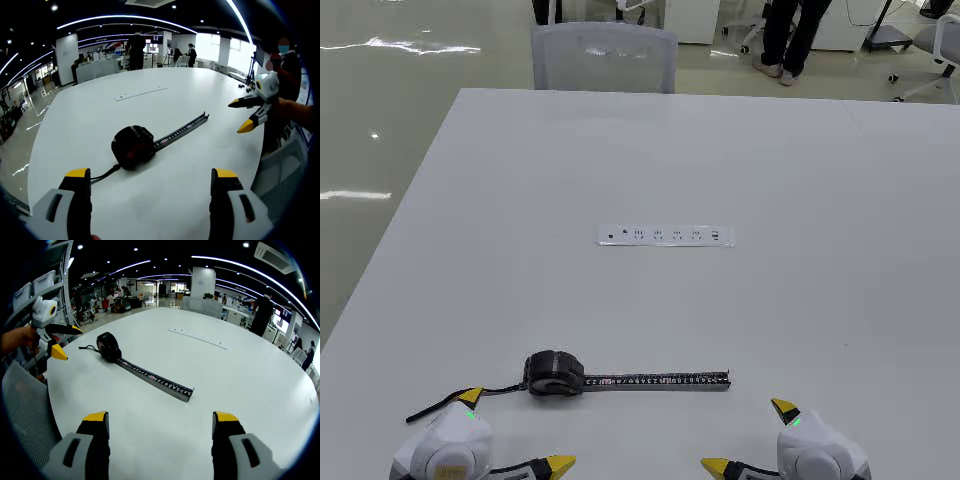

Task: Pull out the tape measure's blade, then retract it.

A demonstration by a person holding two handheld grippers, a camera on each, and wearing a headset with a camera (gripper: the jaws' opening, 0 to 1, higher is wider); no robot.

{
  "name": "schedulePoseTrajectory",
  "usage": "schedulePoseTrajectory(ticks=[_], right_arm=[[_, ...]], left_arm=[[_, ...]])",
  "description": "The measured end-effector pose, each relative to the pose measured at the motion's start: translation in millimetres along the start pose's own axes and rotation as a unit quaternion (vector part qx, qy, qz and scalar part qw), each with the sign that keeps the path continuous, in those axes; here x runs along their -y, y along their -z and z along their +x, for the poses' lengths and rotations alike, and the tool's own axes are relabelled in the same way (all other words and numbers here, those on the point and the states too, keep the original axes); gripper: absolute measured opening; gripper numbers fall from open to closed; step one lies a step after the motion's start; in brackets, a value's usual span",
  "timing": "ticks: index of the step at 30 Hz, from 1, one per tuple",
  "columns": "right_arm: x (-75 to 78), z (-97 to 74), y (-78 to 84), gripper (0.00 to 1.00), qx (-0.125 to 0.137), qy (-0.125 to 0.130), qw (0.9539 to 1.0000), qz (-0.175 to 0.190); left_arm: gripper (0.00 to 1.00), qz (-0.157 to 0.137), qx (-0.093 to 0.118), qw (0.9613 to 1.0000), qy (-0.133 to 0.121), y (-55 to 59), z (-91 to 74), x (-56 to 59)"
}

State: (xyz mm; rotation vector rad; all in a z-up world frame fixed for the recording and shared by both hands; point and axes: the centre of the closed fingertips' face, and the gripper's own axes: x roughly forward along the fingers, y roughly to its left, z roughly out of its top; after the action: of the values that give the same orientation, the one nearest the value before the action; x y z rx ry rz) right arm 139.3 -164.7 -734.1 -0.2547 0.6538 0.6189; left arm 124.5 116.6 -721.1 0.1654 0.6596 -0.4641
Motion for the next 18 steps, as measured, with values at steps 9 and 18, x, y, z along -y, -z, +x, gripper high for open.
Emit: schedulePoseTrajectory(ticks=[9,18], right_arm=[[-10.0,-8.0,-9.5,0.89,0.02,0.022,0.9993,0.021],[-15.0,-8.4,-9.1,0.92,0.028,0.026,0.9982,0.046]], left_arm=[[0.98,-0.019,0.001,0.9998,-0.006,3.5,-2.0,9.5],[0.99,-0.036,0.014,0.9991,-0.017,-3.9,-6.4,16.3]])
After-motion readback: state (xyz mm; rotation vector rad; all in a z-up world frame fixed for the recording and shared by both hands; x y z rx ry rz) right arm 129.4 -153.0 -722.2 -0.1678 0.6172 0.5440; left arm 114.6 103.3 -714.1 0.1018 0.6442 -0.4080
